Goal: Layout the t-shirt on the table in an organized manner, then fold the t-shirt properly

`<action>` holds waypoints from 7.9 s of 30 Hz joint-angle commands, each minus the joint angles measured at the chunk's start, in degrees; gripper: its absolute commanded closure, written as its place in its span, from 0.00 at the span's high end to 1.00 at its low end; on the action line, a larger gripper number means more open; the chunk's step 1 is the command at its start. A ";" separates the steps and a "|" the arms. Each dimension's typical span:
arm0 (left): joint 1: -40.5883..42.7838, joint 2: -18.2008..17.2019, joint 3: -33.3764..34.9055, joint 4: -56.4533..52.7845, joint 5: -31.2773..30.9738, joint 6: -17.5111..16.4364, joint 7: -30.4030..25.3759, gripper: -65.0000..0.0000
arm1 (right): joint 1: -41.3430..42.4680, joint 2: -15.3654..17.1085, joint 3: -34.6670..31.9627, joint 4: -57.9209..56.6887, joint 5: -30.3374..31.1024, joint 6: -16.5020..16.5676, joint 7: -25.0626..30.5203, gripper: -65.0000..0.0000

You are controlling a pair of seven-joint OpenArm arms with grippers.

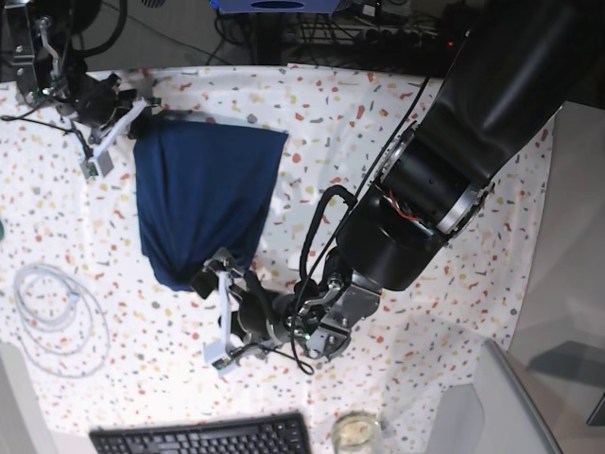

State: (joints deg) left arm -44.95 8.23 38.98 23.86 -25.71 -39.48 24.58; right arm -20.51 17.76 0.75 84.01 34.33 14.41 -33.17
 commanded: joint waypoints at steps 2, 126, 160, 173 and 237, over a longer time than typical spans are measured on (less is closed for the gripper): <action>-1.42 0.77 0.27 0.63 -1.67 -0.52 -0.89 0.96 | 0.25 0.57 0.34 1.14 0.62 0.22 0.68 0.00; 61.17 -36.67 -46.15 55.48 -20.57 3.66 8.61 0.00 | 31.11 7.60 -19.79 -2.82 0.88 -3.82 -5.29 0.00; 61.70 -35.09 -46.15 51.53 -20.57 3.66 8.61 0.00 | 34.27 4.53 -18.03 -7.83 1.23 -0.83 1.04 0.00; 54.84 -23.13 -21.71 64.89 -7.47 6.91 8.43 0.00 | 1.66 1.19 -0.09 12.92 0.71 -5.67 -1.87 0.00; 81.56 -24.71 -21.27 45.99 32.00 7.18 -0.09 0.00 | -31.05 6.02 3.77 -3.35 0.71 2.60 2.35 0.00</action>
State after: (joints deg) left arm 35.97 -16.40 17.54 69.17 6.48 -31.73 23.88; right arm -50.54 23.35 4.05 79.72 34.94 17.45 -30.85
